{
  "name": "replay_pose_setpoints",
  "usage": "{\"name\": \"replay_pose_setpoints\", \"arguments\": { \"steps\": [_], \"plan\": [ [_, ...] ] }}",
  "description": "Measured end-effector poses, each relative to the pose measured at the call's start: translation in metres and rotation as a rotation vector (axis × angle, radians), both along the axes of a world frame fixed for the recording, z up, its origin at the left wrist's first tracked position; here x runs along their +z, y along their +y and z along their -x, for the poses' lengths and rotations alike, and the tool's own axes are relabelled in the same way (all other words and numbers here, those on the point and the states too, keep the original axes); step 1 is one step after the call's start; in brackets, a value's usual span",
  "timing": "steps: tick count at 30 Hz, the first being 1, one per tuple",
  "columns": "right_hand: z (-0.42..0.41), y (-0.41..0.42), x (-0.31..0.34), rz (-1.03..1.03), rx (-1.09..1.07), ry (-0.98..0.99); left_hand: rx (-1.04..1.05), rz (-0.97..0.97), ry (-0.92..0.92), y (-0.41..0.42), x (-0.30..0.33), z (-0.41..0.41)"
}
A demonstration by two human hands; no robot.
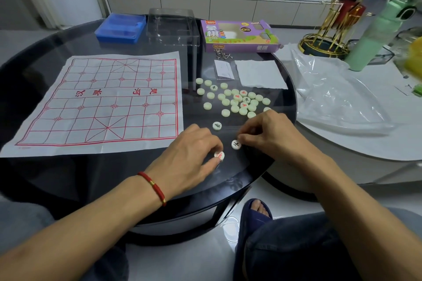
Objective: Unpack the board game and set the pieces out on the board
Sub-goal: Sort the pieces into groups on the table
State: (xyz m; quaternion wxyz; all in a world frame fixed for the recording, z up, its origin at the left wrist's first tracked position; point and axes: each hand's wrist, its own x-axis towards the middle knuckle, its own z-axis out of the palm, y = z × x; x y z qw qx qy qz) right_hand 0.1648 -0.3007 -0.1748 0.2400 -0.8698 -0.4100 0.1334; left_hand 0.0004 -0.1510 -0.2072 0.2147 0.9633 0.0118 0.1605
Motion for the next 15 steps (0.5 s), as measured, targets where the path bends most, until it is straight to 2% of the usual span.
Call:
{"name": "replay_pose_setpoints", "arguments": {
  "steps": [9,15],
  "plan": [
    [0.009,-0.009,-0.001,0.040,0.136,-0.085,0.006,0.016,-0.004,0.001,-0.001,0.000],
    [0.012,0.011,-0.014,-0.063,0.137,-0.223,0.019,0.015,-0.002,-0.001,0.000,0.000]
  ]
}}
